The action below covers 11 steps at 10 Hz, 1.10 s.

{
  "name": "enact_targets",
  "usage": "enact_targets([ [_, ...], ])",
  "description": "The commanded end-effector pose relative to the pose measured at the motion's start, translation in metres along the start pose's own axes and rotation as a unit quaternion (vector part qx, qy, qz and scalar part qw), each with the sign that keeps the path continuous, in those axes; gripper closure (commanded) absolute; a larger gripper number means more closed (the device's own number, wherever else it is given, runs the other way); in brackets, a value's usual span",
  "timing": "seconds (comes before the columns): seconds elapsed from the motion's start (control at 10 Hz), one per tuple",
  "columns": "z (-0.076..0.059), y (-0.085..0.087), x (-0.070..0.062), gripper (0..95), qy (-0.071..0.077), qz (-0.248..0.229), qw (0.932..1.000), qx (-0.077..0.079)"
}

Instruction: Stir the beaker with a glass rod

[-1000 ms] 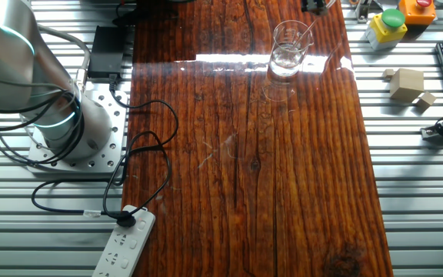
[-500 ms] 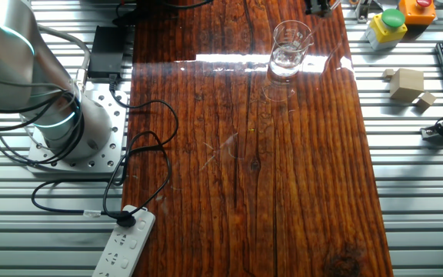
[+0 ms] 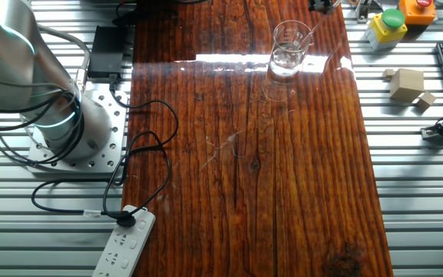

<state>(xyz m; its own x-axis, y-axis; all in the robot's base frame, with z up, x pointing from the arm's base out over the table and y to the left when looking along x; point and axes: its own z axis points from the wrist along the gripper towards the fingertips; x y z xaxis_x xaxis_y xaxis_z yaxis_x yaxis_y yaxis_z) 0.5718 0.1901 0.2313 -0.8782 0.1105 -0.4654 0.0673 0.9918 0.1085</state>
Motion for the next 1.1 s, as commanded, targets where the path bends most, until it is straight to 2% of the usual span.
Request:
enact_targets([
  [0.1, 0.001, 0.005, 0.001, 95.0, -0.001, 0.004, 1.0, 0.002],
  [0.6, 0.001, -0.005, 0.009, 95.0, -0.004, -0.006, 1.0, 0.001],
  [1.1, 0.0, -0.019, 0.002, 95.0, -0.003, -0.02, 0.9998, -0.004],
])
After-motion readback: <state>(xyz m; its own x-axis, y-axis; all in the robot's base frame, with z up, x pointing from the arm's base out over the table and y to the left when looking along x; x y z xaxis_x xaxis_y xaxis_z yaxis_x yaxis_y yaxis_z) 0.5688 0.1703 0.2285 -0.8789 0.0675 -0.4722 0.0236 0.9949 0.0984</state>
